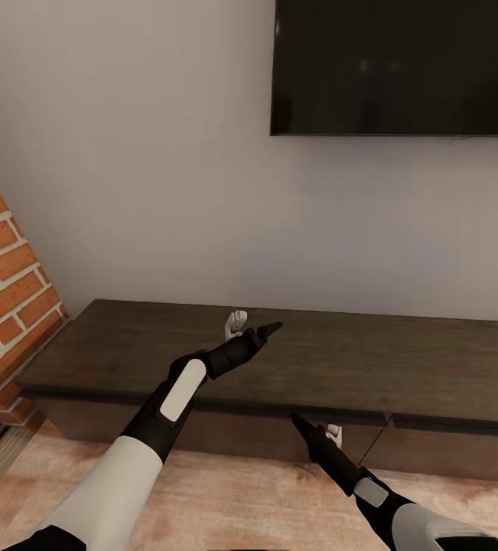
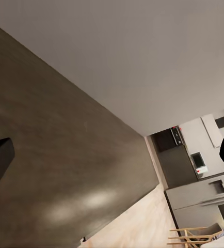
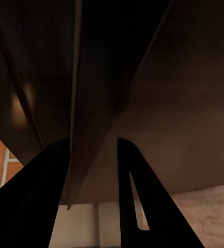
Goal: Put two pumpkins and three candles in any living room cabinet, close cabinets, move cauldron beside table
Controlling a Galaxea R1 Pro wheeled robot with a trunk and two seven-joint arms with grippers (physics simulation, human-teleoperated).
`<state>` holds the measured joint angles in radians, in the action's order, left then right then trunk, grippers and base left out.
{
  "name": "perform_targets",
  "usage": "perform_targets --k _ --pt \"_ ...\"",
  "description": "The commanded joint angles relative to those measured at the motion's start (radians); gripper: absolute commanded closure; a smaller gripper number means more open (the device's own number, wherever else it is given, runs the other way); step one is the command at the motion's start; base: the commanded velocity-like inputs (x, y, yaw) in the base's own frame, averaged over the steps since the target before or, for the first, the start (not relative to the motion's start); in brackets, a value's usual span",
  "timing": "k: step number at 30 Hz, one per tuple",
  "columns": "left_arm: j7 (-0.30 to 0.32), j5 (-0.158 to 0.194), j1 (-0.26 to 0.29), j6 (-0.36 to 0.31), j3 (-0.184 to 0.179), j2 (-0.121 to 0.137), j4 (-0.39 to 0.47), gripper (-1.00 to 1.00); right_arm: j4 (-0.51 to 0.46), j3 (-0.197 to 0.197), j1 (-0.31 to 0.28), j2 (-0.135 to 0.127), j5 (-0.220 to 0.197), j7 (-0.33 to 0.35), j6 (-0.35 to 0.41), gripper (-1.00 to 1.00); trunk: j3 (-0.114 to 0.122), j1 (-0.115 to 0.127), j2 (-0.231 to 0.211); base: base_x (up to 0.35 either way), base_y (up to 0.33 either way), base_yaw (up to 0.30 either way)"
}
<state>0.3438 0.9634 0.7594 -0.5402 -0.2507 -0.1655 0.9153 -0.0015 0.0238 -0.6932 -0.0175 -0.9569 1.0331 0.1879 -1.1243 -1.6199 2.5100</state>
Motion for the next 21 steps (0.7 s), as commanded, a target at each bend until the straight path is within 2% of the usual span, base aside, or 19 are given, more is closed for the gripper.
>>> perform_targets --k 1,7,21 --pt "0.0 0.006 0.0 -0.006 0.001 0.0 0.0 -1.0 0.002 0.002 0.0 0.0 -0.008 -0.001 0.007 1.0 -0.001 0.0 0.0 0.0 0.0 0.0" --pt "0.0 0.006 0.001 -0.006 0.001 0.0 -0.001 -1.0 0.001 0.002 0.0 0.0 -0.008 -0.001 0.007 1.0 0.018 0.002 -0.001 0.0 0.0 0.0" --pt "0.0 0.006 0.001 -0.006 0.001 0.0 0.0 -1.0 0.0 0.002 0.0 0.0 -0.008 -0.001 0.007 1.0 0.018 0.002 -0.001 0.0 0.0 0.0"
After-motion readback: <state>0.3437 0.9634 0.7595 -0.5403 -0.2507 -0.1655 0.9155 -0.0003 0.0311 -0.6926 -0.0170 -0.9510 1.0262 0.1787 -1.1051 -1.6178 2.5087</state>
